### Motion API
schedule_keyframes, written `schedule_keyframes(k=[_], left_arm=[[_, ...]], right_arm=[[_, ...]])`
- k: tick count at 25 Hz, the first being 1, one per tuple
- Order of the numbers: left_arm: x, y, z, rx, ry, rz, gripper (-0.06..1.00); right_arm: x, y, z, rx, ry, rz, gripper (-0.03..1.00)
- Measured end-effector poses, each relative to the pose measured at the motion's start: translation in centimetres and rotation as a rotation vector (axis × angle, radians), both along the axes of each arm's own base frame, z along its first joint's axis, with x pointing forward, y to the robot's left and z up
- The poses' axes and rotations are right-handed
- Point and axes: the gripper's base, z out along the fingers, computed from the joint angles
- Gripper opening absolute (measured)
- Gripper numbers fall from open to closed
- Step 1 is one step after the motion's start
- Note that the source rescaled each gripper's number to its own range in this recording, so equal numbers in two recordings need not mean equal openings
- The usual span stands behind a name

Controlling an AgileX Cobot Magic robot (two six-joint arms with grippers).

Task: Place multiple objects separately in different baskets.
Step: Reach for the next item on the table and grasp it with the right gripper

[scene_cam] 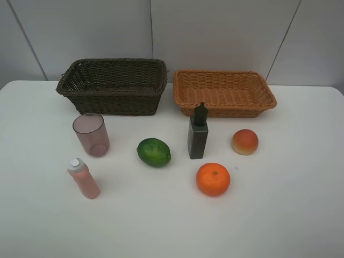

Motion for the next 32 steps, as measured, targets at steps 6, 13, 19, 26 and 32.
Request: schedule_keyframes(k=[6,13,19,26,32], left_arm=[[0.0,0.0,0.0,0.000,0.000,0.000,1.00],[0.0,0.0,0.0,0.000,0.000,0.000,1.00],[0.0,0.0,0.0,0.000,0.000,0.000,1.00],[0.0,0.0,0.0,0.000,0.000,0.000,1.00],[0.0,0.0,0.0,0.000,0.000,0.000,1.00]], right_arm=[[0.1,0.0,0.0,0.002,0.001,0.036,0.88],[3.5,-0.1,0.1,0.013,0.207,0.036,0.88],[10.1,-0.2,-0.5,0.034,0.466,0.051,0.88],[19.8,0.3,-2.5,0.041,0.638,0.109,0.88],[27.0,3.9,-4.2,-0.001,0.749,0.239,0.88]])
